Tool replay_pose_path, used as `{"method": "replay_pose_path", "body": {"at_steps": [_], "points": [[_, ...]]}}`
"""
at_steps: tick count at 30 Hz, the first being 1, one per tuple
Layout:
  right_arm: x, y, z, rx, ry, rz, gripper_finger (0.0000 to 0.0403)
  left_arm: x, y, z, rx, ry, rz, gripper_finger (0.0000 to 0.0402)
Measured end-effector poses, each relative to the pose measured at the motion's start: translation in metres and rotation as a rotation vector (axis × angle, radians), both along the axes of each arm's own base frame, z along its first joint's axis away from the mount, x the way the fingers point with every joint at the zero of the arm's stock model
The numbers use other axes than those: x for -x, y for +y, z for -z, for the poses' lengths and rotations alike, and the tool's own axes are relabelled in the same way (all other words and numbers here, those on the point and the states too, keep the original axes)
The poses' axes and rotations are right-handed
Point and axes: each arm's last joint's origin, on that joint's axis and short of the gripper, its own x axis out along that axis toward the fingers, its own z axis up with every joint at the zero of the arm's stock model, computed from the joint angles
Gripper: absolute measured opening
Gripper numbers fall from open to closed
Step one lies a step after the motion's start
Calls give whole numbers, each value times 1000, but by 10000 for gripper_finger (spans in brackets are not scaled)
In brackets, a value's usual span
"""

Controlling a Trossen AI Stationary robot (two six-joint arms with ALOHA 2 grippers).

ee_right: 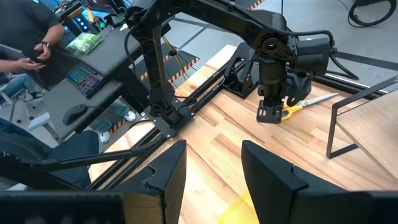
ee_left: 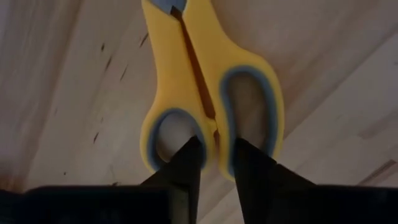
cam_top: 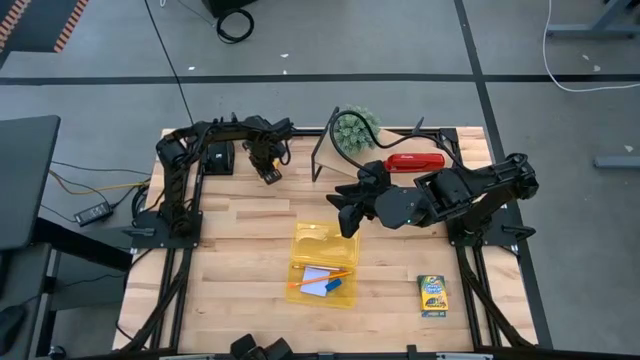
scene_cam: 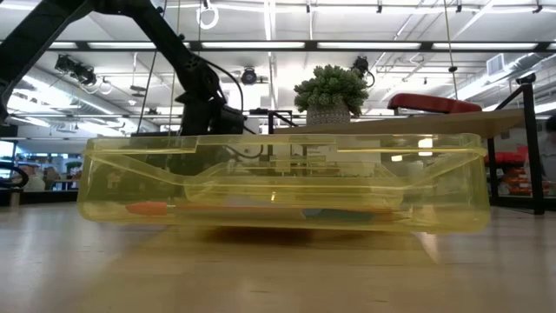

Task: Pack school essentials
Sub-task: Put the scissor into the supply box

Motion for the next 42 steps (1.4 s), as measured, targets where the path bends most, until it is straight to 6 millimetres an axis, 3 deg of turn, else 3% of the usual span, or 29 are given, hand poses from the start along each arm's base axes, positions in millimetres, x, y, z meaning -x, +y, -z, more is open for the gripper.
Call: {"method": "replay_pose_path", "body": {"at_steps": [12, 27, 42], "points": [[0, 0, 0, -2, 1, -3, 161, 1, -1, -2, -6, 14, 1, 70], [0, 0, 0, 20, 12, -14, 161, 11, -11, -28, 14, 32, -34, 78], [1, 1, 0, 67, 36, -42, 161, 28, -26, -90, -65, -93, -141, 80]]}}
